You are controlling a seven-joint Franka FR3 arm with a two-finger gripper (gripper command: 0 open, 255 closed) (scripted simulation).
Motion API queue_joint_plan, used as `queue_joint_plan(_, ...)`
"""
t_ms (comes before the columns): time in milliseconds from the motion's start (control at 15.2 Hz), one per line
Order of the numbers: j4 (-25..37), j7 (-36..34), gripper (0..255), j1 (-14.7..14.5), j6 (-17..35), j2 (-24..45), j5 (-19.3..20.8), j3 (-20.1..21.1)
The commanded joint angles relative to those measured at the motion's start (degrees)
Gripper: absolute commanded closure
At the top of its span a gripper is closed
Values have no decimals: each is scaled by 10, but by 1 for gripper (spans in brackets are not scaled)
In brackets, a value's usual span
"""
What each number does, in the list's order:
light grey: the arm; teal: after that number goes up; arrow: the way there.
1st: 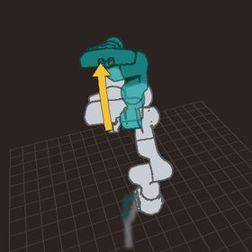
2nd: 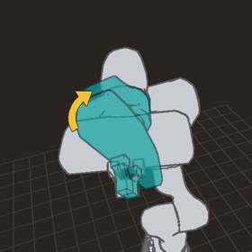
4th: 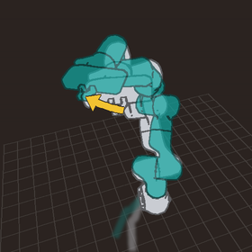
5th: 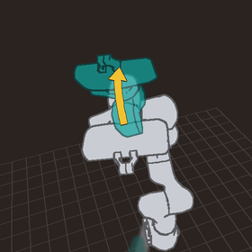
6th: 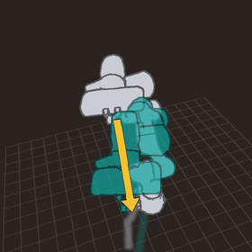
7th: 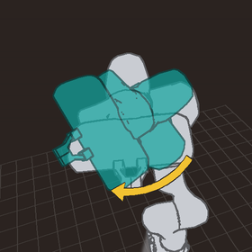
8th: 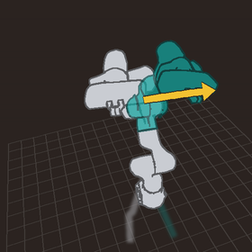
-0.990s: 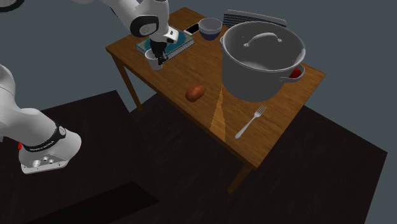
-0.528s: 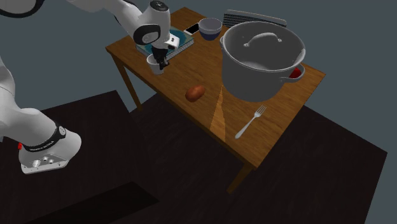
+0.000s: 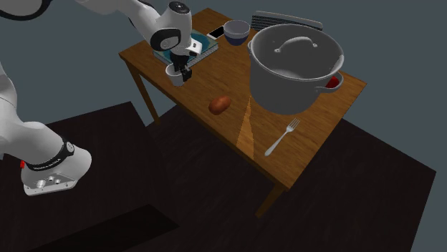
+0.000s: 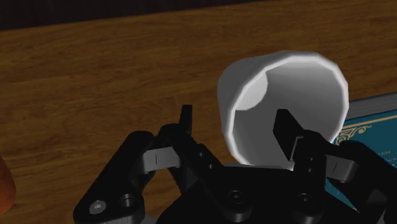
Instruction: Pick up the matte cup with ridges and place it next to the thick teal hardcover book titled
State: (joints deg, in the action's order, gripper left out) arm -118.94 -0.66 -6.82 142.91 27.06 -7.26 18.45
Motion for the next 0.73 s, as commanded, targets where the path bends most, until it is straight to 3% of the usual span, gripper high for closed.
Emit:
queue_joint_plan(0,0,0,0,0,0,0,0,0)
queue_joint_plan(198,0,0,0,0,0,0,0,0)
queue_joint_plan(462,5,8,0,17,-60,-54,-11,6)
queue_joint_plan(660,5,8,0,17,-60,-55,-11,6)
